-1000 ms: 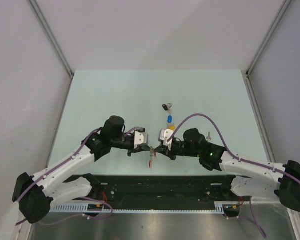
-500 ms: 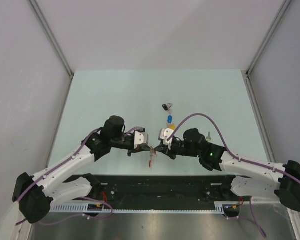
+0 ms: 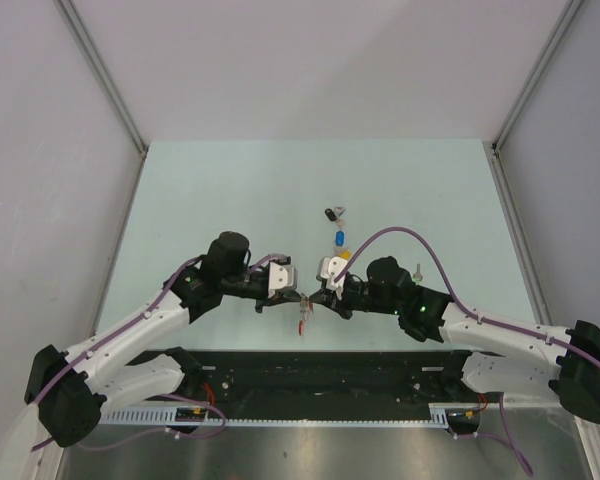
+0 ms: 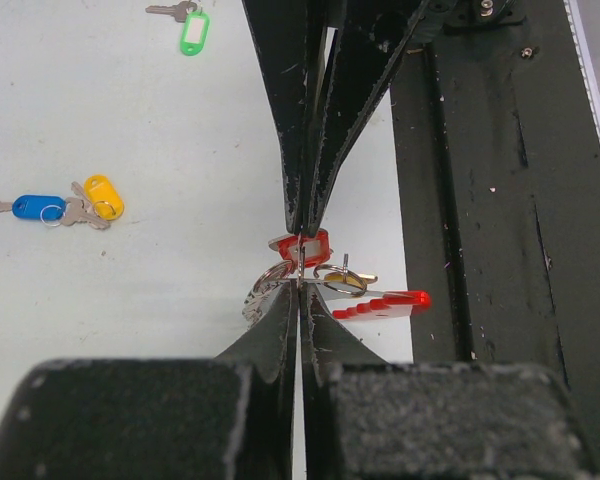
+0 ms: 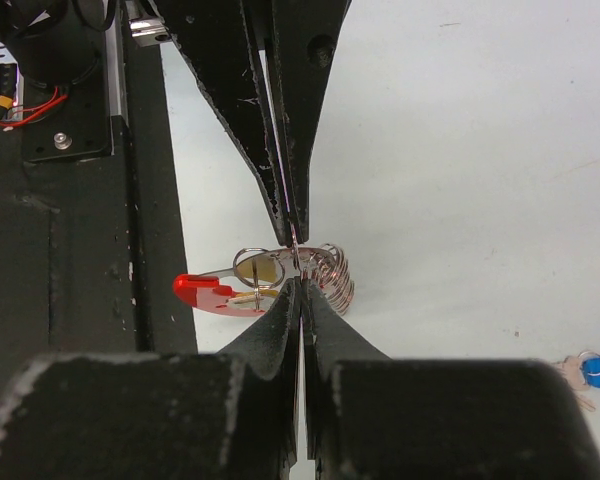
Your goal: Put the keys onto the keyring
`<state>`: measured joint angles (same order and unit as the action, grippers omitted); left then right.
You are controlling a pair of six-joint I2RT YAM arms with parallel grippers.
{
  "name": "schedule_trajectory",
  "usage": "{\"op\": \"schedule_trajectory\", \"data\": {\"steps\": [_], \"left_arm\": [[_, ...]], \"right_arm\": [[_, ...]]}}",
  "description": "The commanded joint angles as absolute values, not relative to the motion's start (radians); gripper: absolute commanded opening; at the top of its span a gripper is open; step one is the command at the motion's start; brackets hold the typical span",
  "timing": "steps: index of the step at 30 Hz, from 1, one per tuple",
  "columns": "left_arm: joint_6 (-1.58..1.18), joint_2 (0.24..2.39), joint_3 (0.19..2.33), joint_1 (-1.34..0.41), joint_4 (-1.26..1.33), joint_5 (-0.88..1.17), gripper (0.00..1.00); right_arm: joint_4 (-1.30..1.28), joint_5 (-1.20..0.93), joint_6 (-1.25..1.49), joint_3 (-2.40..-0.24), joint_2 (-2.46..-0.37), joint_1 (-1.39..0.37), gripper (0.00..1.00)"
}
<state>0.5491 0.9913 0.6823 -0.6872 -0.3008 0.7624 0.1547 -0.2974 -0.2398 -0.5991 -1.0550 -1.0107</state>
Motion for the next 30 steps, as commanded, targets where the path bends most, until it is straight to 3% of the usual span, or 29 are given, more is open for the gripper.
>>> {"op": "schedule_trajectory", "data": {"steps": [1, 30], "left_arm": [[0.552, 0.986, 0.689, -0.693, -0.261, 0.775, 0.00], [0.548, 0.977, 0.686, -0.693, -0.253, 0.752, 0.00]], "right_arm": [[0.202, -0.314, -0.232, -0.638, -1.048, -1.017, 0.00], [0.199, -0.288, -0.222, -0.640, -1.060, -1.015, 0.00]]}}
